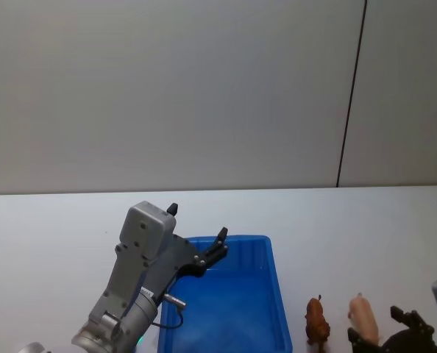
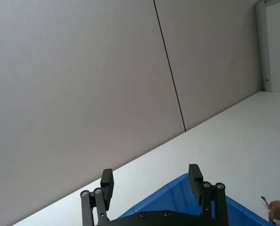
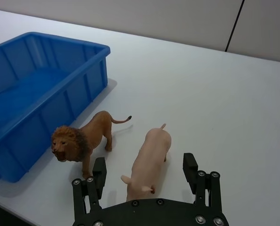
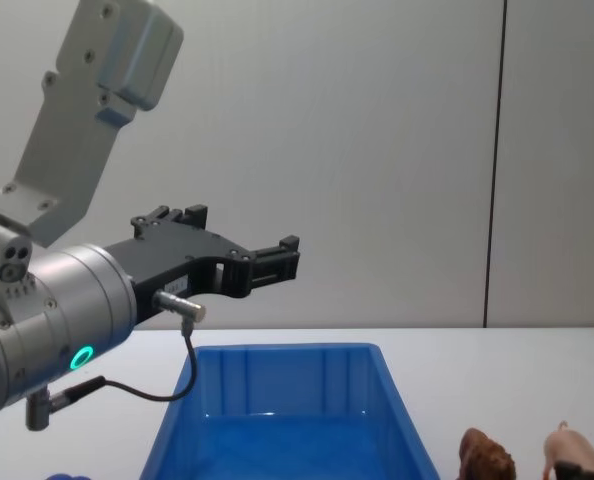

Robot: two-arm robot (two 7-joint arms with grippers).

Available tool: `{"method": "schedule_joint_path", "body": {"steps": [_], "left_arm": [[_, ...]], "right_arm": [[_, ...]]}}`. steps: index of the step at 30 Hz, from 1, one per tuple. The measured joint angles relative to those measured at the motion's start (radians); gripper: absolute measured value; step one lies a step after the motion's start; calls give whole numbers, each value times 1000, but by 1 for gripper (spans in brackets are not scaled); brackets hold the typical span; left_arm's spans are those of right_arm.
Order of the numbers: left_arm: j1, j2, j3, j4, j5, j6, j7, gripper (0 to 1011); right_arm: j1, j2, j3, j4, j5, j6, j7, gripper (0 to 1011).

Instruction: Pick up the two dolls from the table and place them into the box.

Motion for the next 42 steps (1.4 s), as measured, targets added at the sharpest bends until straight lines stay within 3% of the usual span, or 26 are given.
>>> {"method": "schedule_joint_path", "body": {"steps": [8, 12, 23, 30, 42], "left_arm": [[0, 0, 0, 0, 0, 0, 0, 1001], [0, 0, 0, 0, 0, 0, 0, 1001], [0, 0, 0, 0, 0, 0, 0, 1001], [0, 0, 0, 0, 0, 0, 0, 1002], [0, 0, 0, 0, 0, 0, 0, 1001]], "right_arm": [[14, -17, -11, 29, -14, 13, -1, 994], [22, -24, -14, 42, -19, 19, -5, 912], [38, -38, -18, 70, -21, 30, -11, 547], [41, -41, -16, 72, -16, 33, -24, 374], [45, -38, -5, 29, -17, -17, -46, 361]]}}
